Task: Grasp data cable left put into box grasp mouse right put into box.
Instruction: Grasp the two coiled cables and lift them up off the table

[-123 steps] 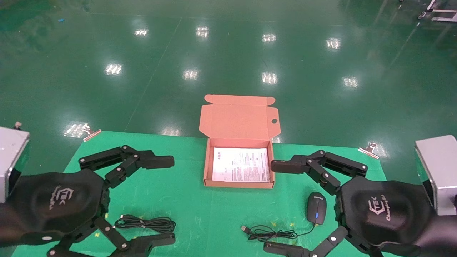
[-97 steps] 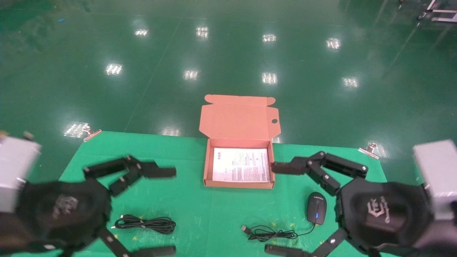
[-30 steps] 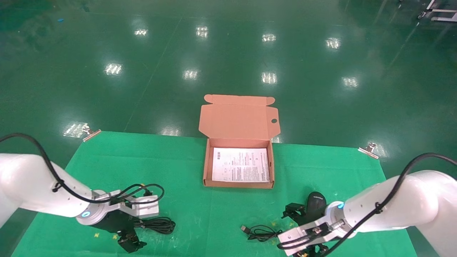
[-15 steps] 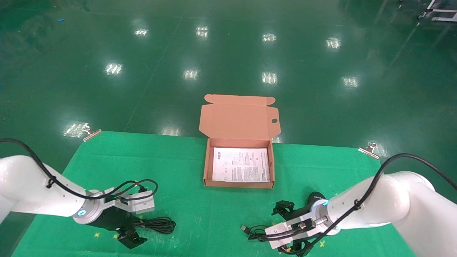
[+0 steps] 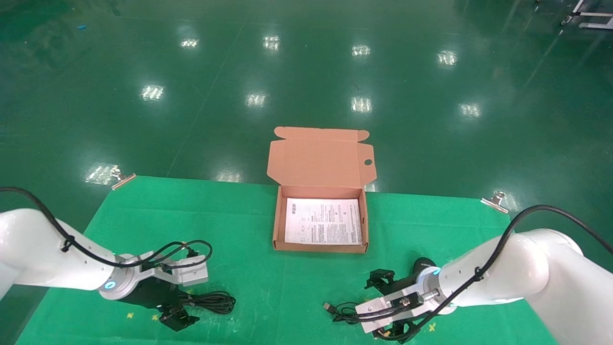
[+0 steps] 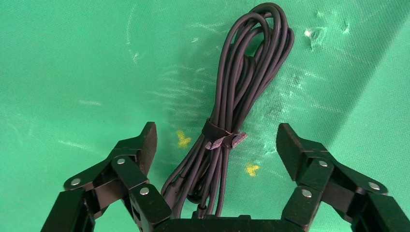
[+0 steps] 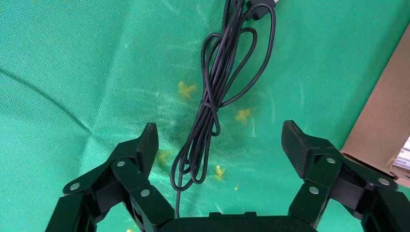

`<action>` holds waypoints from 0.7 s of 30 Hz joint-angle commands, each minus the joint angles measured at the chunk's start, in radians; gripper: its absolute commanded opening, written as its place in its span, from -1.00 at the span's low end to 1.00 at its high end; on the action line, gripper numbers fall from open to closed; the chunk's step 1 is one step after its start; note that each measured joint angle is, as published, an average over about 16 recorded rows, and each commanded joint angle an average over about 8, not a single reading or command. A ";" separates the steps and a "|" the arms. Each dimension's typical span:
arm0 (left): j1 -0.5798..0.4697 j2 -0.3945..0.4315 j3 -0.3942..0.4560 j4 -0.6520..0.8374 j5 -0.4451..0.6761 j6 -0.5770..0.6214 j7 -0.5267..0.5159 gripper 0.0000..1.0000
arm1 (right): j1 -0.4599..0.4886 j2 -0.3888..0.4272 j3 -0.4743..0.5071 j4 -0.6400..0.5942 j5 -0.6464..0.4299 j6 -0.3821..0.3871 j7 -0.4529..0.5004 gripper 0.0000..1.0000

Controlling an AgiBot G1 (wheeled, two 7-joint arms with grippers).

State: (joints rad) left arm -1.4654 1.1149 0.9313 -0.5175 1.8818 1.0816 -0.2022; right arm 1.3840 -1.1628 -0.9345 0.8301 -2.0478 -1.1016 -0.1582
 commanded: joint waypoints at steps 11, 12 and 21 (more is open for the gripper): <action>0.000 -0.001 0.001 -0.007 0.003 0.005 -0.006 -1.00 | 0.000 0.003 0.000 0.005 0.002 -0.003 0.000 -1.00; 0.000 -0.001 0.001 -0.008 0.003 0.005 -0.007 -1.00 | 0.000 0.003 0.000 0.005 0.002 -0.003 0.000 -1.00; 0.000 -0.001 0.002 -0.010 0.003 0.007 -0.009 -1.00 | 0.000 0.004 0.001 0.006 0.002 -0.003 0.001 -1.00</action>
State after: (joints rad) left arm -1.4659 1.1136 0.9332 -0.5270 1.8852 1.0885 -0.2108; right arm 1.3840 -1.1593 -0.9336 0.8364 -2.0455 -1.1051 -0.1572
